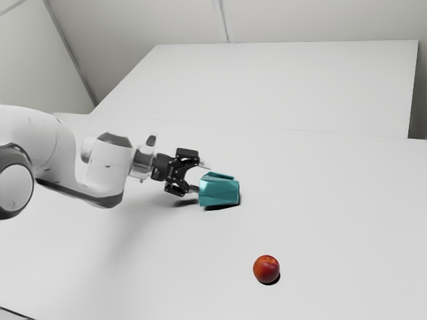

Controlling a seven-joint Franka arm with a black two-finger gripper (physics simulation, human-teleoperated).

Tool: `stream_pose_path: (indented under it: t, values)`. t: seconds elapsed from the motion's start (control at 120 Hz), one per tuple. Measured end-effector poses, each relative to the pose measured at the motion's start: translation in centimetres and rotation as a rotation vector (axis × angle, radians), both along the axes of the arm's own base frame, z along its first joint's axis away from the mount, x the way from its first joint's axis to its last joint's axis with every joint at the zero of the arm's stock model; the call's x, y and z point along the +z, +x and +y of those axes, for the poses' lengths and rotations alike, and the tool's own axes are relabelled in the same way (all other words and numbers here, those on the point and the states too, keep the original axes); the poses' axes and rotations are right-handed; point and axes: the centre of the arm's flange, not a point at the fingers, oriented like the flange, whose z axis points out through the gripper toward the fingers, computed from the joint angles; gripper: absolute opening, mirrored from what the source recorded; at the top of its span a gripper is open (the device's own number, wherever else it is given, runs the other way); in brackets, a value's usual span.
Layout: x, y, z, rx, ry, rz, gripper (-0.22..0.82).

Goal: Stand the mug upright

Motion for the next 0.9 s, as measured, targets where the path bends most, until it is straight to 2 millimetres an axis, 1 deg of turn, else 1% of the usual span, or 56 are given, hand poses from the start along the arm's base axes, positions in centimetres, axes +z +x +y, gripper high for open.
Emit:
stream_pose_path:
  t: [0.242,0.275,0.333,0.467,0.558,0.683,0.775,0.9]
  values:
    - [-0.4,0.0,-1.8,-0.020,-0.005,-0.047,0.60]
    - [-0.4,0.0,-1.9,-0.021,-0.004,-0.052,0.56]
    - [-0.4,0.0,-1.9,-0.023,-0.001,-0.062,0.46]
    - [-0.3,0.0,-1.7,-0.028,0.006,-0.083,0.15]
    - [-0.2,0.0,-1.6,-0.033,0.011,-0.094,0.01]
    - [-0.5,-0.2,-1.8,-0.042,0.018,-0.098,-0.09]
    - [-0.9,-0.5,-1.8,-0.047,0.025,-0.097,-0.12]
    - [-0.7,-0.4,-1.9,-0.051,0.032,-0.107,-0.14]
